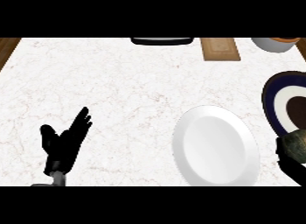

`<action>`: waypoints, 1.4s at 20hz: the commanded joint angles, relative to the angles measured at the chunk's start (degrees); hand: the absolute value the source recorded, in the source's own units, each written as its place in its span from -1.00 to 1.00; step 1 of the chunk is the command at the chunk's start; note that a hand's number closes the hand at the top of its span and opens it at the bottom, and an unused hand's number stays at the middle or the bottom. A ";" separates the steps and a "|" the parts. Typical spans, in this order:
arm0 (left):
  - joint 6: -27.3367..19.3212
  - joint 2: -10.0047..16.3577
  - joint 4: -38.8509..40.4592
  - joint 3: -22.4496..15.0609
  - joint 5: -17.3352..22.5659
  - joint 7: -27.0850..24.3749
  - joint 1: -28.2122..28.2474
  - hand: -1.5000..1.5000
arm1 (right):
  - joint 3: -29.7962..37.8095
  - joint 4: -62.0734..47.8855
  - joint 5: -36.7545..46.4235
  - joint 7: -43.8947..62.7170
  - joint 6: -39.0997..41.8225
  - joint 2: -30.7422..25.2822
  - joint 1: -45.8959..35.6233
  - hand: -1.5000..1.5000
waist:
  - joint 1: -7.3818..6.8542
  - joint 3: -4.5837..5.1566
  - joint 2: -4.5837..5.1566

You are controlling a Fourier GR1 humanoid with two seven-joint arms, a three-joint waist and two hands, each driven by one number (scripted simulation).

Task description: Pick the squash from the plate and place it in the plate

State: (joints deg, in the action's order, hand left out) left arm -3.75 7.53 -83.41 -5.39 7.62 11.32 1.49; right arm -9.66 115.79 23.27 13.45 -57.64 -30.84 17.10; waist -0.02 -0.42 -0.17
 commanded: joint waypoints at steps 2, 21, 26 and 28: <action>0.58 0.09 1.33 0.04 -0.27 -0.25 -0.49 0.00 | 10.95 -12.13 -15.76 -9.87 0.98 -2.94 -7.55 1.00 | -0.05 0.10 0.20; 1.66 -0.18 -0.06 -0.30 0.16 3.56 -2.96 0.00 | 20.59 -74.02 -27.64 -33.09 35.38 -9.98 -33.52 -1.00 | -3.11 0.17 1.07; 1.66 -0.37 0.58 -0.74 -0.84 2.00 -1.82 0.00 | 24.22 -86.28 -29.90 -44.27 43.29 -9.13 -42.31 -1.00 | -2.99 0.07 1.10; -0.93 -2.20 -0.13 -1.82 -2.15 3.87 -3.03 0.00 | 26.77 -87.53 -32.05 -50.66 44.29 -7.07 -42.42 -1.00 | -2.57 -0.02 1.10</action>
State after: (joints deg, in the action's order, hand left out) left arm -2.97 6.28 -83.48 -6.52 6.55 13.10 -0.56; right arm 14.61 34.35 -6.90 -28.95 -16.80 -39.84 -21.89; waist -2.75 -0.41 0.75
